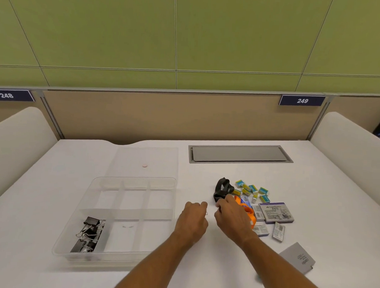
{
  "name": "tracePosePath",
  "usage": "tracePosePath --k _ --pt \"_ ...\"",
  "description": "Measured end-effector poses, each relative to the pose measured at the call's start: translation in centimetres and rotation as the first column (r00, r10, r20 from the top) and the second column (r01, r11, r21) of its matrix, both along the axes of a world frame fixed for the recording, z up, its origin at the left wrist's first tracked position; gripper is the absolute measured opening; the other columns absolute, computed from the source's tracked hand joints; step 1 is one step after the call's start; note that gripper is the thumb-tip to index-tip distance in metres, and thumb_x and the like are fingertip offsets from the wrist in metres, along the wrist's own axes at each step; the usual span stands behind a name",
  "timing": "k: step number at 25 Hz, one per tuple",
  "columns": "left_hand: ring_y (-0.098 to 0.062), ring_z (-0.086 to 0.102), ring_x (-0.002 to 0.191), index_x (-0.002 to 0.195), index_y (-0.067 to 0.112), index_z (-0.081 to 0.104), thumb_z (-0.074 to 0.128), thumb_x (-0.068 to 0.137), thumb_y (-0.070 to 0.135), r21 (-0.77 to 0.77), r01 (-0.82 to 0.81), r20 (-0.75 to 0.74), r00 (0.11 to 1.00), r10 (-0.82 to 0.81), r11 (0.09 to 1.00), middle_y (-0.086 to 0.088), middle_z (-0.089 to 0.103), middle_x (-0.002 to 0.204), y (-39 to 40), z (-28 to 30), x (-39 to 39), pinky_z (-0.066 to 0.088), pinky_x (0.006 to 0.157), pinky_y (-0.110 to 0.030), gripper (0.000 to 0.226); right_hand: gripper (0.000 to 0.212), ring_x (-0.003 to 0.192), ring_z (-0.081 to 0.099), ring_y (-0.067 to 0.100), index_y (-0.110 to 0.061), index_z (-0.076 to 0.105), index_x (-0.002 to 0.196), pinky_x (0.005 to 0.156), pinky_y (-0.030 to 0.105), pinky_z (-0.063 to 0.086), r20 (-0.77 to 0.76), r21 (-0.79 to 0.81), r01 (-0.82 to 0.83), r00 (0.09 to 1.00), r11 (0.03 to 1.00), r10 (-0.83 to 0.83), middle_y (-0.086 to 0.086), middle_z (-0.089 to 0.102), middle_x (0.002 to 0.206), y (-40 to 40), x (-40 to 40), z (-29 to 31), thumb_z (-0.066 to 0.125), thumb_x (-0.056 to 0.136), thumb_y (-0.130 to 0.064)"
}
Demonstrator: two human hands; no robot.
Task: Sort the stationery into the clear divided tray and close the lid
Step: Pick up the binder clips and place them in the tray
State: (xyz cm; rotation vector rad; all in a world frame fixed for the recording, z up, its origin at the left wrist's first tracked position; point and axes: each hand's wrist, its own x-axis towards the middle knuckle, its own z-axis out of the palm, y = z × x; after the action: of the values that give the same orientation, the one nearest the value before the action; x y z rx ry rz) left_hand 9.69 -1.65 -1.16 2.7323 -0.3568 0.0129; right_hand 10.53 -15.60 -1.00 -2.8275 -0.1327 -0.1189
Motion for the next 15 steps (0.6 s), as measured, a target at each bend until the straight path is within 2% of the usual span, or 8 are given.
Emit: tracePosePath --k 3,6,11,15 --pt "-0.025 0.053 0.1 0.11 0.008 0.058 0.044 0.093 0.013 -0.029 -0.018 0.043 0.999 0.019 0.999 -0.011 0.065 0.105 1.4 1.0 -0.1 0.038 0.072 -0.029 0.022 0.03 0.096 0.061 0.017 -0.015 0.056 0.124 0.077 0.023 0.049 0.041 -0.005 -0.002 0.999 1.0 0.002 0.005 0.053 0.127 1.5 0.0 0.6 0.043 0.097 -0.017" --pt "-0.023 0.054 0.102 0.114 0.008 0.059 0.043 0.096 0.016 -0.056 -0.034 0.109 0.993 0.04 0.998 -0.01 0.065 0.109 3.5 2.0 -0.6 0.039 0.076 -0.027 0.025 0.033 0.099 0.062 0.019 -0.012 0.054 0.13 0.082 0.025 0.049 0.068 0.018 -0.025 0.997 1.0 0.024 0.007 0.051 0.128 3.4 -0.2 1.2 0.044 0.098 -0.016" --pt "-0.026 0.057 0.098 0.106 0.01 0.059 0.044 0.094 0.018 -0.095 -0.099 0.155 0.981 0.113 0.991 -0.007 0.064 0.103 9.1 2.3 -1.5 0.04 0.073 -0.029 0.021 0.029 0.094 0.063 0.022 -0.015 0.058 0.124 0.08 0.03 0.054 0.107 0.072 -0.06 0.993 0.996 0.052 0.004 0.057 0.121 8.2 -0.5 1.8 0.046 0.097 -0.016" --pt "-0.027 0.062 0.099 0.124 0.017 0.056 0.043 0.095 0.02 -0.075 -0.253 0.191 0.946 0.263 0.965 -0.003 0.063 0.113 14.7 2.4 -2.5 0.046 0.076 -0.034 0.032 0.027 0.089 0.063 0.027 -0.015 0.06 0.119 0.075 0.035 0.051 0.136 0.111 -0.124 0.985 0.986 0.109 0.004 0.061 0.109 11.9 -0.9 2.1 0.047 0.096 -0.017"
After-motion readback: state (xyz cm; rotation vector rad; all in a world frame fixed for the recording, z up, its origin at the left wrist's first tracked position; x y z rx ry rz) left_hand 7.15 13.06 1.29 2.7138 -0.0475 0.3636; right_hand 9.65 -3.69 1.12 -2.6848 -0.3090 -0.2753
